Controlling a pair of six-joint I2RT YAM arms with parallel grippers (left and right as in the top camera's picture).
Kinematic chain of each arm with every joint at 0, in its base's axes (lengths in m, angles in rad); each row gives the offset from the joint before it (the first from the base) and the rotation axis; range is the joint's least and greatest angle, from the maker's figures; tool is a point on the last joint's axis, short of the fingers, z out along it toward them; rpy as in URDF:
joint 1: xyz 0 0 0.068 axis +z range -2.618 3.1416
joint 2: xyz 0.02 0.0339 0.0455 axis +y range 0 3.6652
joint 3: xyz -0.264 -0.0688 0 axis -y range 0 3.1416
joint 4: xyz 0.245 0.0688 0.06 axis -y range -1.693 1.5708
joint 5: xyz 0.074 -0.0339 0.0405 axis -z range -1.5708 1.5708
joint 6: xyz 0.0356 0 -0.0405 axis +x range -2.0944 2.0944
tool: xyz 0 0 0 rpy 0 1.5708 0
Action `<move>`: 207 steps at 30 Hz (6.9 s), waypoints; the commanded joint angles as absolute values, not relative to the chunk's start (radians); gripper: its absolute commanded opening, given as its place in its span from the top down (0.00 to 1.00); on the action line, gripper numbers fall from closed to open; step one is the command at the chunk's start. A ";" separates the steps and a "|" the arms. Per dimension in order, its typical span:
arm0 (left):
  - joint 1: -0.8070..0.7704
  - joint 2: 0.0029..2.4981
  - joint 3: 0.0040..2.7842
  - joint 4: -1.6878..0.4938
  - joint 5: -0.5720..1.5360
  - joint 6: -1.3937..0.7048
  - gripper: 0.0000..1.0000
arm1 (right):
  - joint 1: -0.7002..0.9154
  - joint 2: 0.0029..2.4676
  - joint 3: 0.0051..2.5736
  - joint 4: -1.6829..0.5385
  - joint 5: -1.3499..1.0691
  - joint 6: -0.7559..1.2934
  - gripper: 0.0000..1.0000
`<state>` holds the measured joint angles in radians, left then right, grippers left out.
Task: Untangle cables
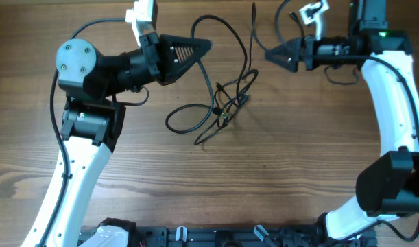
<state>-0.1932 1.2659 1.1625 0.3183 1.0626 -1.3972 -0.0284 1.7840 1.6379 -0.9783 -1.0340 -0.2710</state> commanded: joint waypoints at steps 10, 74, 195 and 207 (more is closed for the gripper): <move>-0.184 1.260 1.167 0.401 0.825 -1.679 0.96 | 0.199 1.834 1.476 -0.730 -0.941 -0.225 0.57; -0.264 1.369 1.165 -0.207 0.464 -1.077 0.96 | 0.316 1.711 1.699 -1.151 -0.324 0.173 0.95; -0.295 1.371 1.165 -0.393 0.273 -0.784 0.96 | 0.370 1.916 2.060 -1.600 0.417 0.523 0.95; -0.296 1.455 1.166 -0.542 0.136 -0.579 0.12 | 0.287 1.948 2.103 -1.472 -0.006 0.072 0.16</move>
<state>-0.2996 1.4601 1.1572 -0.5457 0.1345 -0.6319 0.2886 1.9469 2.0724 -1.4651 0.1600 0.1638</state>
